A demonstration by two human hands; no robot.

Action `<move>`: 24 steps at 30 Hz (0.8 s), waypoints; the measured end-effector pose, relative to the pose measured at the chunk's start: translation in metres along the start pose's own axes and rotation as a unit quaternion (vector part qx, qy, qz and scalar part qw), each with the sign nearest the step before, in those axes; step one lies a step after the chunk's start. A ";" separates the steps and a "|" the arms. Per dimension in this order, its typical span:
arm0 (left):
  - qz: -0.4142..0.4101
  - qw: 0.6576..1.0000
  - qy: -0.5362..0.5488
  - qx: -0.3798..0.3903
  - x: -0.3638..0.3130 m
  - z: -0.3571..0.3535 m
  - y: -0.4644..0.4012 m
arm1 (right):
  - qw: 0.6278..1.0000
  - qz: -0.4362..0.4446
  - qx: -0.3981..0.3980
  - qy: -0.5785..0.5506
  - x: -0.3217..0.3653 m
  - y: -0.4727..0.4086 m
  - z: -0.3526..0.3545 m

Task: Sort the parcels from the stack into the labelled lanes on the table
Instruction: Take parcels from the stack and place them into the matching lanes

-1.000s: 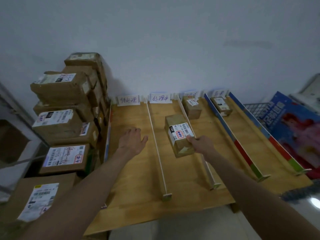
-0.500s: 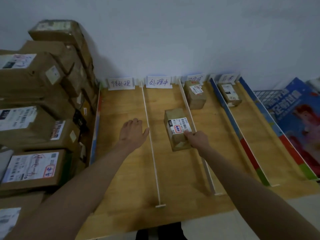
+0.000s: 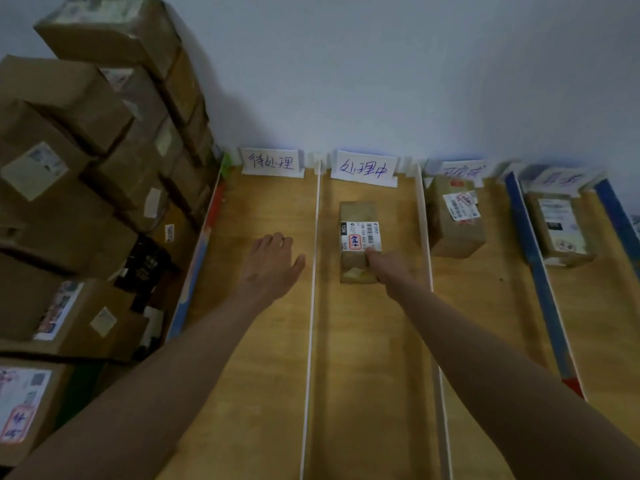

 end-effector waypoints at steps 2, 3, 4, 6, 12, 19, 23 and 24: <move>0.010 1.000 -0.002 0.005 0.004 -0.008 -0.014 | 1.000 -0.017 0.005 -0.017 0.004 -0.025 -0.014; 0.013 1.000 -0.003 0.007 0.005 -0.011 -0.019 | 1.000 -0.022 0.005 -0.014 0.008 -0.035 -0.020; 0.014 1.000 -0.003 0.008 0.006 -0.014 -0.024 | 1.000 -0.019 0.004 -0.008 0.012 -0.046 -0.026; 0.018 1.000 0.000 0.009 0.009 -0.020 -0.031 | 1.000 -0.012 0.003 0.005 0.018 -0.065 -0.036; 0.031 0.999 0.014 0.013 0.026 -0.035 -0.044 | 1.000 -0.018 -0.012 -0.011 0.026 -0.098 -0.057; 0.058 0.997 0.042 0.040 0.040 -0.047 -0.034 | 1.000 0.004 -0.019 0.015 0.034 -0.099 -0.065; 0.058 0.997 0.038 0.043 0.041 -0.040 -0.016 | 0.999 0.008 -0.035 0.020 0.035 -0.079 -0.048; 0.058 0.997 0.036 0.044 0.041 -0.038 -0.011 | 0.999 0.017 -0.037 0.035 0.037 -0.071 -0.043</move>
Point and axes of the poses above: each hand's wrist, its own y-axis away from the middle knuckle, its own z-axis out of the back of the hand, x = y × z, the point moved 9 cm from there along -y, towards the middle knuckle, and after that the axes turned 7 degrees about -y, right-handed, at the moved point
